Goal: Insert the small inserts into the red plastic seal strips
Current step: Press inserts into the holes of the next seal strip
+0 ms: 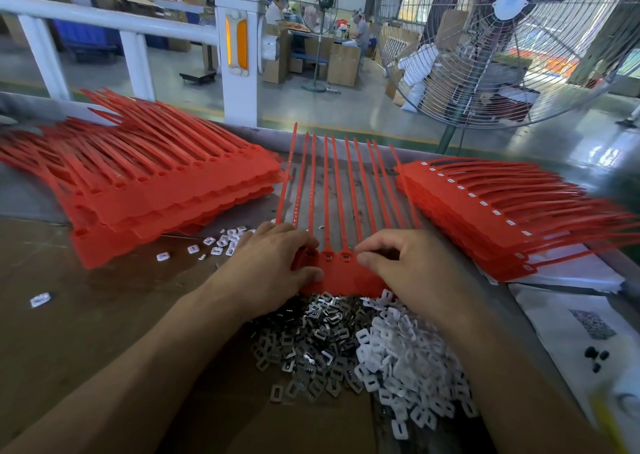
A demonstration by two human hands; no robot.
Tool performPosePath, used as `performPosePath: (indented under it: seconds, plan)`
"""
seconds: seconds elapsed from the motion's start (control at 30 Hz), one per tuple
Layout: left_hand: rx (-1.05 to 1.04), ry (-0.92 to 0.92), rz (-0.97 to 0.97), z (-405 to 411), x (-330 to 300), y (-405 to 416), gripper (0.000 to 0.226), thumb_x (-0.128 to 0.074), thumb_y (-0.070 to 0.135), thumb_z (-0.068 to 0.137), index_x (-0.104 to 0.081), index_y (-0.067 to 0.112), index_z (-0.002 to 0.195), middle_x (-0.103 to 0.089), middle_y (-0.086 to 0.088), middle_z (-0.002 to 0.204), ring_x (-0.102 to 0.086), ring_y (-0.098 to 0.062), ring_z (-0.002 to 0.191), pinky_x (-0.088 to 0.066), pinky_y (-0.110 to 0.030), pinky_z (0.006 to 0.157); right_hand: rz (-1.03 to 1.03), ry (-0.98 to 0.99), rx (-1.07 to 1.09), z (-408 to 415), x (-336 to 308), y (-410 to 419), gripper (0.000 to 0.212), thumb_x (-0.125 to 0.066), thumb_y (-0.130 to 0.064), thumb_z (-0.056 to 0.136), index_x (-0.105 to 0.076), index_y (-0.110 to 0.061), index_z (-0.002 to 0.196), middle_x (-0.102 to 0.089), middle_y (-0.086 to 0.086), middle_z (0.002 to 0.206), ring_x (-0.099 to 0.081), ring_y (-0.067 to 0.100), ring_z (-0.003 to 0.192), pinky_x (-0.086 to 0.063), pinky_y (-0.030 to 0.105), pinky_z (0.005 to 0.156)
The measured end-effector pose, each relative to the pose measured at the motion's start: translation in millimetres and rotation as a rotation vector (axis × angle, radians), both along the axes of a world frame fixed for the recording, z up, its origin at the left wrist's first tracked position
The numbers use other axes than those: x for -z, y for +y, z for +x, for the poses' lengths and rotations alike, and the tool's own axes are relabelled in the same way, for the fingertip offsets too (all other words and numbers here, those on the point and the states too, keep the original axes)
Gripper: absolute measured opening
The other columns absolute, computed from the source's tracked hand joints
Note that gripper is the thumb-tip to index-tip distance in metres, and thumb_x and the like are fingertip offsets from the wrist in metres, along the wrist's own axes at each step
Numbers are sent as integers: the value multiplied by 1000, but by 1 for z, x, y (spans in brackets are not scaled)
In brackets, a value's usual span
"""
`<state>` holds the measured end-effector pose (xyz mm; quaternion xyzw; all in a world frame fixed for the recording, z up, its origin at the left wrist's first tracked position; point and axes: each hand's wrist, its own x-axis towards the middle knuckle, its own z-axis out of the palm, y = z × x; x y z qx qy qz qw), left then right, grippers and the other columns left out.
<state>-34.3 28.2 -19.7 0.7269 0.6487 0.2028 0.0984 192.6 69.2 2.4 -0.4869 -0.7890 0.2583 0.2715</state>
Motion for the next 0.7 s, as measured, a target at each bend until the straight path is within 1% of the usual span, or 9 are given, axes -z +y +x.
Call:
performPosePath:
  seconds: [0.03, 0.07, 0.17, 0.23, 0.33, 0.37, 0.47, 0.57, 0.7]
  plan:
    - [-2, 2, 0, 0, 0, 0, 53, -62, 57, 90, -53, 37, 138, -52, 13, 134, -38, -15, 131, -31, -45, 114, -1, -25, -59, -1, -2, -3, 8, -75, -29, 94, -80, -35, 95, -69, -35, 88, -62, -17, 87, -41, 0, 68]
    - [-4, 4, 1, 0, 0, 0, 52, -62, 57, 90, -53, 37, 138, -52, 12, 134, -38, -15, 130, -31, -45, 114, -3, -52, -113, -3, -2, -5, 7, -76, -30, 93, -80, -36, 94, -69, -34, 89, -63, -14, 86, -42, 2, 68]
    - [-7, 13, 4, 1, -1, -1, 53, -62, 56, 91, -52, 37, 139, -52, 11, 136, -38, -15, 131, -31, -44, 114, -21, -110, -231, -9, -2, -9, 4, -78, -33, 91, -78, -37, 91, -71, -26, 92, -66, -5, 88, -46, 14, 75]
    - [-7, 18, 5, 1, -2, -1, 53, -62, 56, 91, -52, 37, 140, -52, 11, 137, -38, -15, 131, -31, -44, 114, -36, -124, -285, -11, -1, -11, 2, -80, -36, 89, -78, -36, 90, -70, -22, 92, -66, -1, 86, -47, 19, 74]
    - [-8, 21, 7, 1, -2, -1, 52, -61, 54, 92, -52, 36, 140, -52, 11, 138, -38, -15, 132, -31, -44, 114, -42, -131, -341, -14, -1, -14, 10, -83, -41, 85, -78, -36, 93, -68, -19, 93, -65, 1, 86, -46, 18, 73]
    - [-8, 19, 6, 1, -2, -1, 51, -61, 54, 92, -52, 36, 140, -52, 11, 138, -38, -15, 132, -31, -44, 114, -47, -133, -367, -15, -1, -16, 12, -83, -41, 84, -78, -37, 95, -67, -18, 94, -65, 1, 88, -47, 19, 75]
    - [-6, 14, 6, 1, -3, -1, 50, -61, 51, 94, -52, 36, 140, -51, 11, 139, -37, -15, 132, -30, -44, 114, -34, -190, -447, -21, -1, -22, 17, -81, -40, 86, -78, -37, 103, -66, -18, 100, -62, -1, 98, -50, 25, 86]
    - [-8, 18, 4, 1, -2, -1, 50, -61, 50, 94, -52, 35, 140, -52, 10, 138, -38, -15, 132, -30, -44, 114, 12, -224, -475, -25, -3, -25, 12, -79, -35, 89, -79, -34, 101, -65, -17, 100, -60, -1, 100, -49, 29, 91]
    - [-11, 22, 3, 1, -2, -1, 49, -62, 49, 93, -52, 35, 139, -52, 10, 138, -38, -16, 132, -31, -44, 114, 17, -212, -468, -25, -3, -26, 5, -78, -31, 91, -78, -32, 96, -65, -17, 97, -61, 0, 98, -51, 31, 90]
